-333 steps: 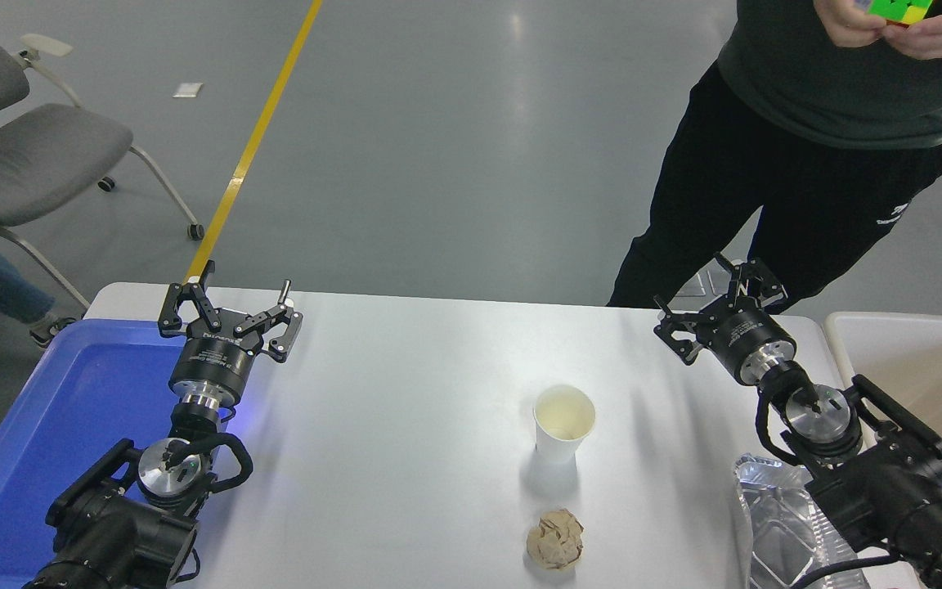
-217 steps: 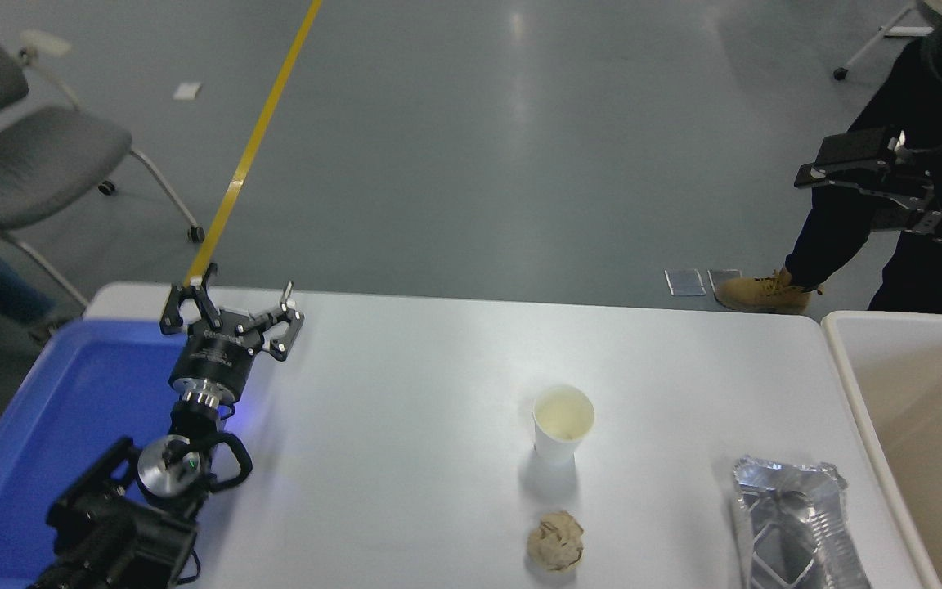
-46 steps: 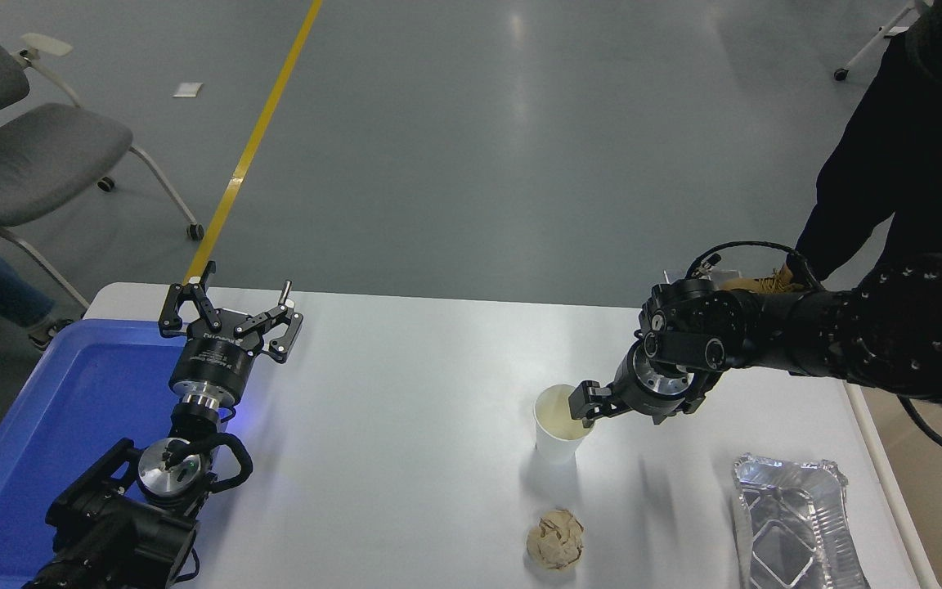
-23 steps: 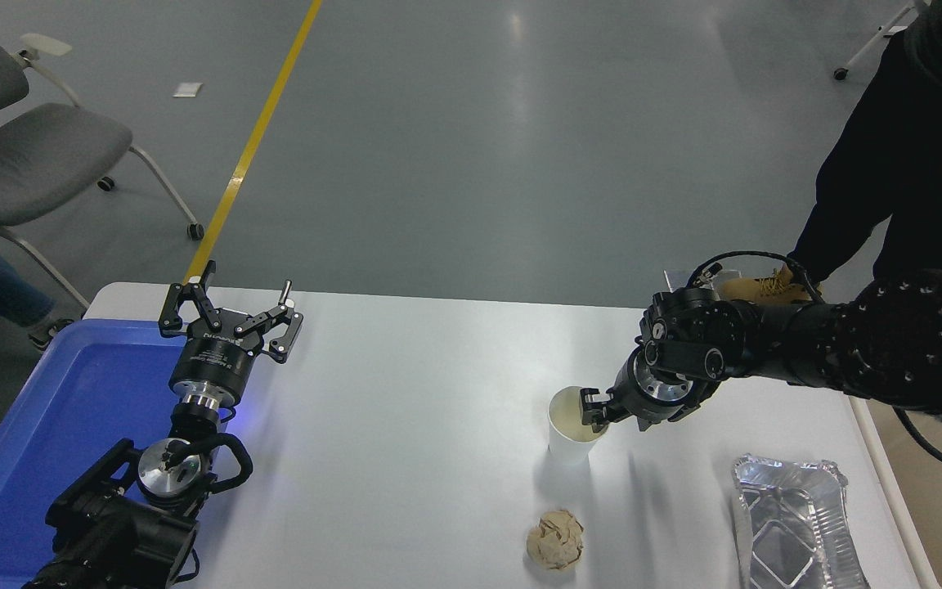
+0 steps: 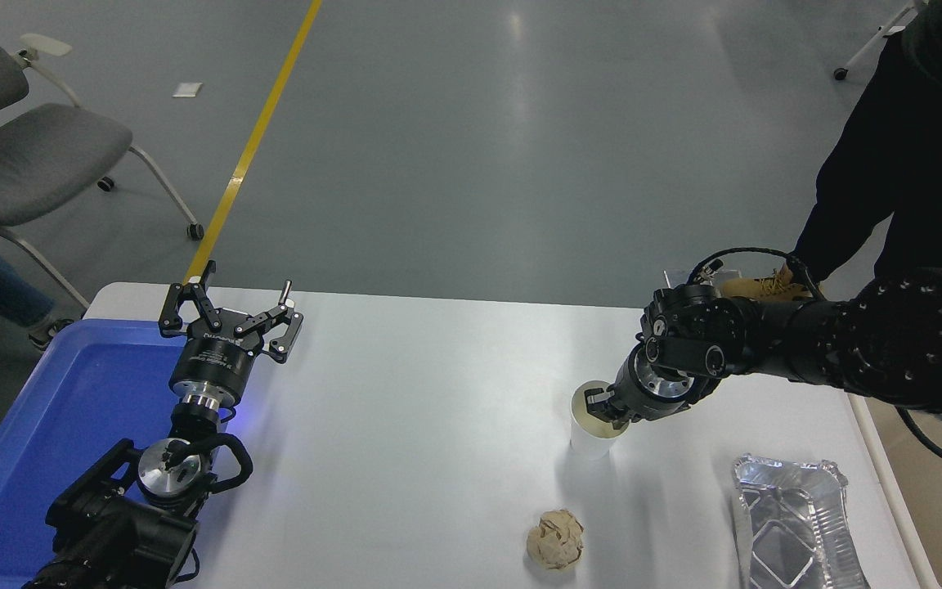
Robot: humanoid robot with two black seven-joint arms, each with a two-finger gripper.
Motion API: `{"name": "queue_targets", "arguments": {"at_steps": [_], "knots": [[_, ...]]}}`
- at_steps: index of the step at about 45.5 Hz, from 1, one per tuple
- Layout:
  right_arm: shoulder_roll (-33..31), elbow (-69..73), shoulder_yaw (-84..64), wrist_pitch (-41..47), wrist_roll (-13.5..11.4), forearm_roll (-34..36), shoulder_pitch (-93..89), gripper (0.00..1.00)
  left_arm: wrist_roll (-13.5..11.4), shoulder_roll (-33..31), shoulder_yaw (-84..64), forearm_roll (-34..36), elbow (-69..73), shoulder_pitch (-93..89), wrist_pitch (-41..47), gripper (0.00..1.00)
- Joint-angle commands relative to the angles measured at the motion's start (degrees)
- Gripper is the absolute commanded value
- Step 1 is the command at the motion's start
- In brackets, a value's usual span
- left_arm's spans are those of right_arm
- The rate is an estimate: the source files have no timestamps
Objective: Pick up paper cup place in dustbin
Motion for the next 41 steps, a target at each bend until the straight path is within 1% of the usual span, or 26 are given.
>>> {"name": "queue_targets", "arguments": {"at_steps": [1,9,20,25,41], "knots": [[0.0,0.6,-0.3,1.8,0.0,0.4,1.9,0.0,0.0,0.0,0.0,0.0,0.0,0.0,0.0,0.99],[0.0,3.1,-2.0,3.3,0.0,1.3,6.5,0.0,0.0,0.0,0.0,0.0,0.0,0.0,0.0,0.99],[0.0,12.5,-3.2,6.2,-0.1,2.2,18.5,0.0,0.0,0.0,0.0,0.0,0.0,0.1,0.0,0.99],[-2.4,18.4,-5.7,7.6,0.0,4.3,26.3,0.0,0.0,0.0,0.0,0.0,0.0,0.1,0.0,0.99],[-10.2,35.1,-9.0,14.4,0.0,5.6,51.1,0.0,0.0,0.0,0.0,0.0,0.0,0.1,0.0,0.99]]}}
